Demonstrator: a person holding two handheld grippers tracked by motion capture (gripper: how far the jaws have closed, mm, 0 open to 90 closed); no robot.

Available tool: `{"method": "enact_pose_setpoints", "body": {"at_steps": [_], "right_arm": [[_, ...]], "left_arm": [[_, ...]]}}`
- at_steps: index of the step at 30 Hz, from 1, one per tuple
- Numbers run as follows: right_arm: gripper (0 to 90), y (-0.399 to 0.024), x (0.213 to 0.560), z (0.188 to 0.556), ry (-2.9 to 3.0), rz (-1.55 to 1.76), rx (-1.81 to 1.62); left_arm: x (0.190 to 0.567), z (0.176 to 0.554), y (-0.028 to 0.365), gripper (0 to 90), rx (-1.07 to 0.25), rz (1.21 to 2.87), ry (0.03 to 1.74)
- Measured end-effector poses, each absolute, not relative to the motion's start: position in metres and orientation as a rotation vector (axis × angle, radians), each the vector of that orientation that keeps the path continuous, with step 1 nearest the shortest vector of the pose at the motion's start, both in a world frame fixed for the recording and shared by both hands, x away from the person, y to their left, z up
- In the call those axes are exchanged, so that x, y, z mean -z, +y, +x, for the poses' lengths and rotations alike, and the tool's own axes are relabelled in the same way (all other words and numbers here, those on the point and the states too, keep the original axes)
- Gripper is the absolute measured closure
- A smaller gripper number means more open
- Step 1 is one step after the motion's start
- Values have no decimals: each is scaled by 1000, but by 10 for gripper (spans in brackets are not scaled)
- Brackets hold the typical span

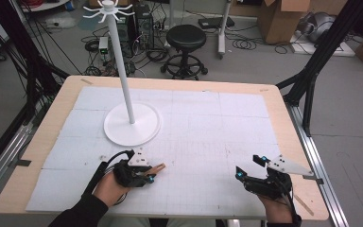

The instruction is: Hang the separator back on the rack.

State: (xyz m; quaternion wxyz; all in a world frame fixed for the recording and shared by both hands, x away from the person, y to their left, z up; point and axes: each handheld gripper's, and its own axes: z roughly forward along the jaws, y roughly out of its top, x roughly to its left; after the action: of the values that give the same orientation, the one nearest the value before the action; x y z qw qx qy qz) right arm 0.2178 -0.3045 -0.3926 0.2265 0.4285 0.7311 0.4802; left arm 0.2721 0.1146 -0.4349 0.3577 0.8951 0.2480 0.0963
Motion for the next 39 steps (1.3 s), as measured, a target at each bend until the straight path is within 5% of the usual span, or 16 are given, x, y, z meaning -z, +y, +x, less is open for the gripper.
{"method": "enact_pose_setpoints", "body": {"at_steps": [20, 33, 39], "right_arm": [[203, -296, 389, 216, 2068, 1092, -1491], [183, -254, 366, 212, 2152, 791, -1867], [245, -225, 354, 216, 2243, 634, -1963]], "left_arm": [[392, 253, 153, 674, -193, 1922, 571], [370, 230, 152, 673, -87, 1718, 387], [365, 224, 147, 673, -72, 1701, 336]]}}
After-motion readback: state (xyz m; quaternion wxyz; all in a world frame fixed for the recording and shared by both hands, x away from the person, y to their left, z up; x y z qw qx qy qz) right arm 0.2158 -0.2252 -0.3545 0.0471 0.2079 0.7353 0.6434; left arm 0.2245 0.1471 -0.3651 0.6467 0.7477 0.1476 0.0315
